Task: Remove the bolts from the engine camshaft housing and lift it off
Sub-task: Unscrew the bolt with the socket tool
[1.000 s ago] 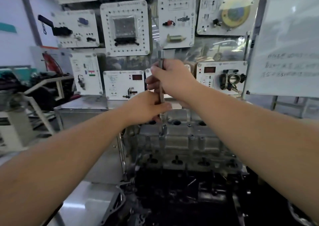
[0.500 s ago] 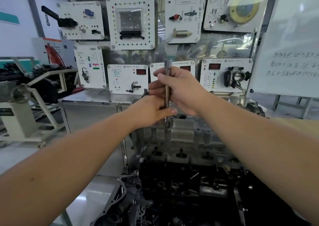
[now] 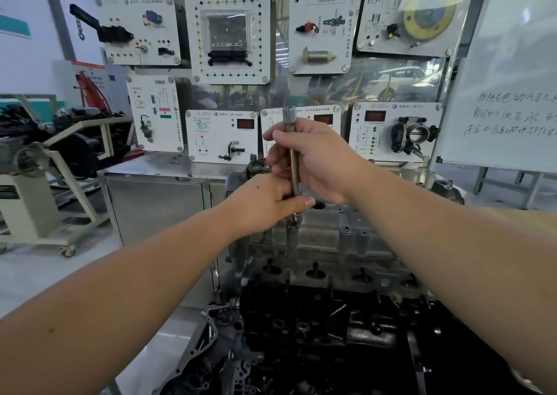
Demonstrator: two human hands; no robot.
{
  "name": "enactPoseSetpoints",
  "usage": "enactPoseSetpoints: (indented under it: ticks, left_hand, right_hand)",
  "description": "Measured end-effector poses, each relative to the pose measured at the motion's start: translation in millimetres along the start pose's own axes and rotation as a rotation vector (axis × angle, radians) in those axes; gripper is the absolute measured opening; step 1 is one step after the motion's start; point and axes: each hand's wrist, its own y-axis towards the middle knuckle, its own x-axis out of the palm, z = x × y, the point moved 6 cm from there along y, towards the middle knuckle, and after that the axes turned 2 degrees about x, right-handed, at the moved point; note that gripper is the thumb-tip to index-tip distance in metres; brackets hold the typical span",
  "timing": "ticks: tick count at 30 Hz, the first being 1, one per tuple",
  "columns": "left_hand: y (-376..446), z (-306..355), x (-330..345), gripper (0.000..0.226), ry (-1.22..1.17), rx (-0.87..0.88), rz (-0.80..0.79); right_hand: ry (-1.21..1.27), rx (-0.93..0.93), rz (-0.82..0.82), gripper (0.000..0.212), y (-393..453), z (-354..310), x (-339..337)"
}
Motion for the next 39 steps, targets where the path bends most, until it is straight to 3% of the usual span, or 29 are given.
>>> enactPoseSetpoints:
  ticks: [14, 21, 26, 32, 39]
  left_hand:
    - [-2.0, 5.3, -6.6, 0.047, 0.092, -0.049, 0.007]
    - [-6.6, -0.7, 2.6, 0.038, -0.043, -0.059, 0.031]
    - [-8.2, -4.6, 6.8, 0.039, -0.025, -0.069, 0.1]
    - [-8.5, -5.6, 8.8, 0.032, -0.116, -0.058, 0.075]
    - [-8.1, -6.7, 10.1, 0.036, -0.17, -0.11, 0.05]
  right_hand:
    - [0.018, -0.082, 0.06, 0.017, -2.7, -10.4, 0.2]
    - [0.015, -0.089, 0.102, 0.019, -3.3, -4.7, 0.0]
    - [0.062, -0.107, 0.192, 0.04, -1.4, -7.2, 1.1]
    - [0.121, -0.093, 0.294, 0.028, 0.5, -3.6, 6.1]
    - [0.155, -0.057, 0.288, 0.039, 0.2, -0.8, 5.1]
